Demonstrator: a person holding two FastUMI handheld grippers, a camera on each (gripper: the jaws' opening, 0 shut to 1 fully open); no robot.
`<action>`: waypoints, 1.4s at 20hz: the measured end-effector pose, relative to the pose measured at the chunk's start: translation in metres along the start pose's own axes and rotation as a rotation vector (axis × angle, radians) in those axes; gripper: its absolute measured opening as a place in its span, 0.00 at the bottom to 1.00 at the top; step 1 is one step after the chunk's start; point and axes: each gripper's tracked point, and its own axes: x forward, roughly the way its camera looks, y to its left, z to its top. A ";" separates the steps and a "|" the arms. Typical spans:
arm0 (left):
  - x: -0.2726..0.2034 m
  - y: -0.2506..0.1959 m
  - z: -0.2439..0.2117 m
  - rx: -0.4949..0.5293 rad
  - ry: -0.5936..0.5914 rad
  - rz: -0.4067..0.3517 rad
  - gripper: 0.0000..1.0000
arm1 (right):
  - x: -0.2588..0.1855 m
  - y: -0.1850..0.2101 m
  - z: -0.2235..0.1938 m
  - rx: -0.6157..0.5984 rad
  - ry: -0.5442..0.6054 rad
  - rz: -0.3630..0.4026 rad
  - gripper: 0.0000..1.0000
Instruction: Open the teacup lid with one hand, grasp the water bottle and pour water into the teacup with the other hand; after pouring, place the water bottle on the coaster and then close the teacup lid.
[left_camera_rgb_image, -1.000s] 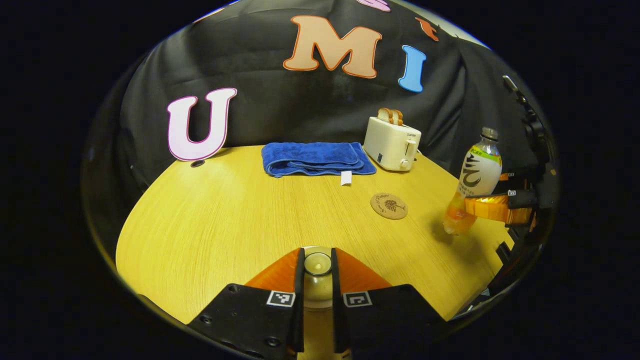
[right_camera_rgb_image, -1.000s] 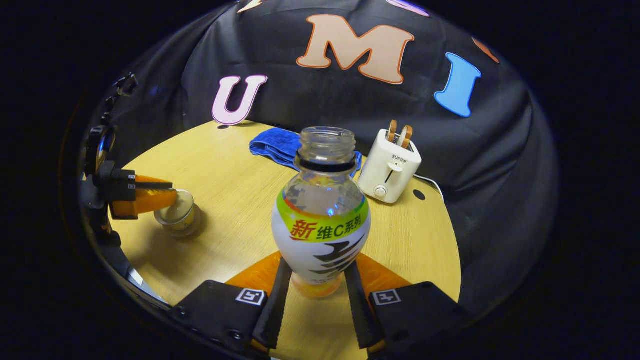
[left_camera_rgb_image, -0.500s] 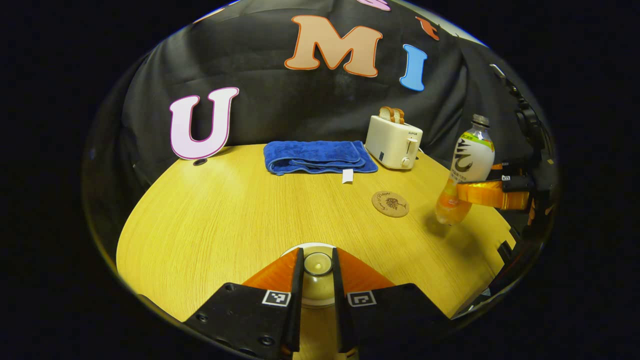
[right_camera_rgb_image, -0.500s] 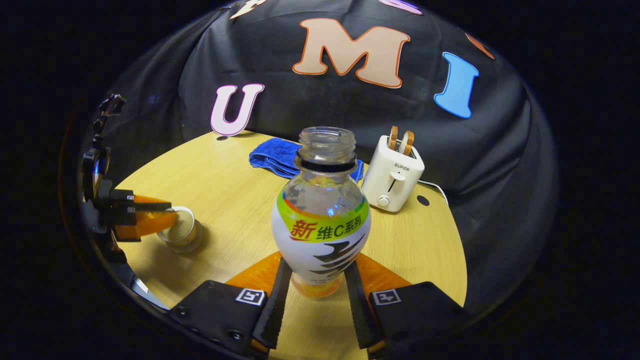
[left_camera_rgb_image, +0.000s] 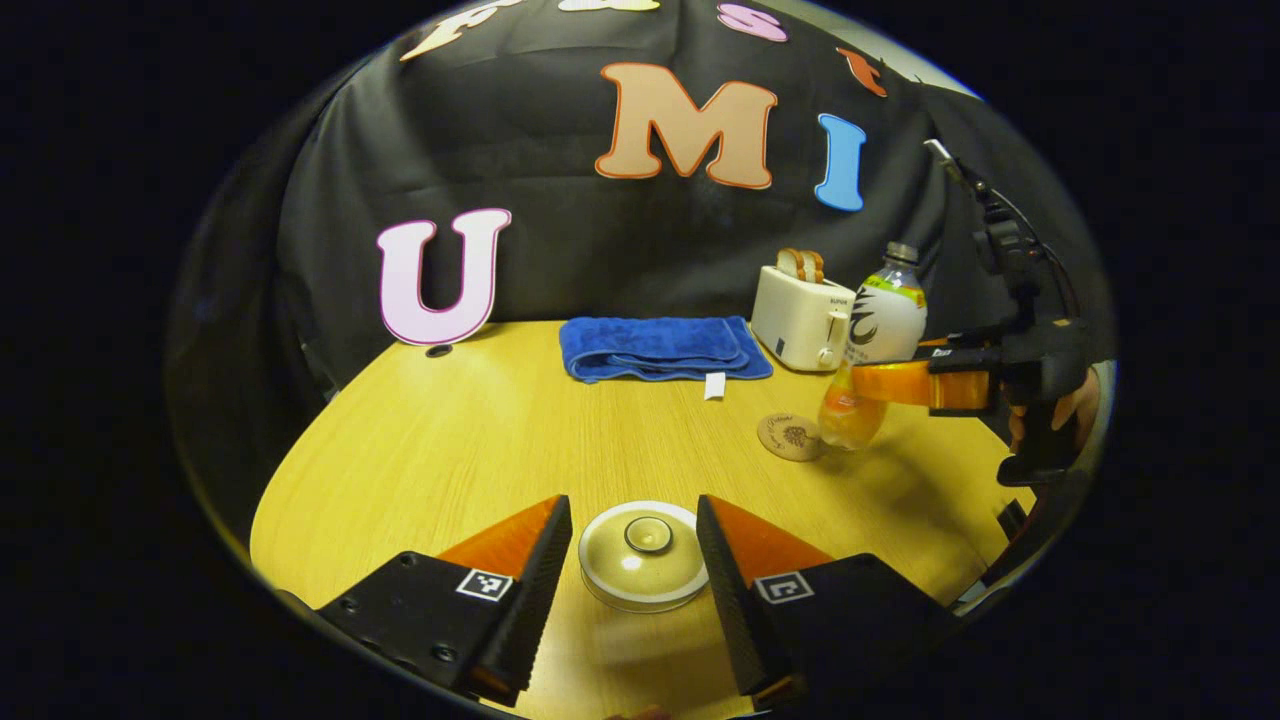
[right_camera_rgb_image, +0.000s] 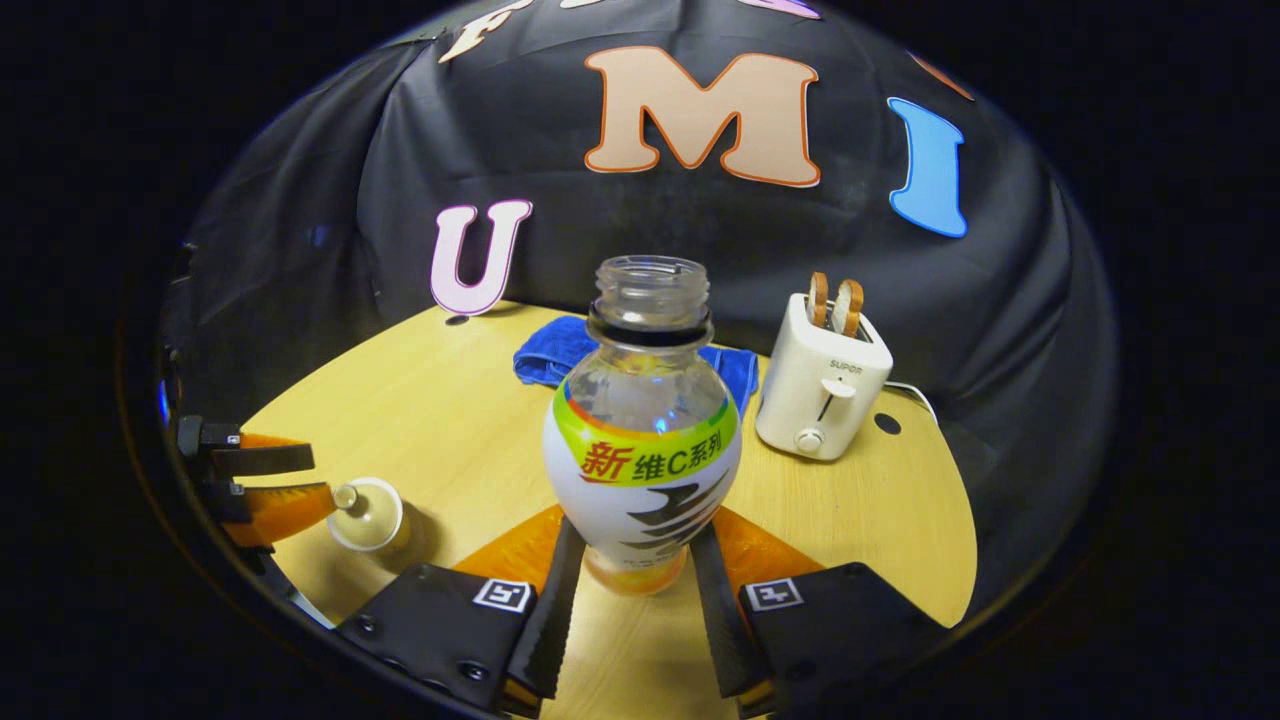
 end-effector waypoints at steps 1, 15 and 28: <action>-0.006 0.002 0.005 -0.003 -0.015 0.015 0.73 | 0.007 0.000 0.003 -0.004 -0.009 -0.001 0.63; -0.077 0.057 0.052 -0.018 -0.118 0.261 0.72 | 0.076 -0.023 -0.009 0.055 -0.020 -0.039 0.63; -0.079 0.059 0.080 -0.020 -0.177 0.269 0.72 | 0.066 -0.022 -0.034 0.070 0.010 -0.064 0.75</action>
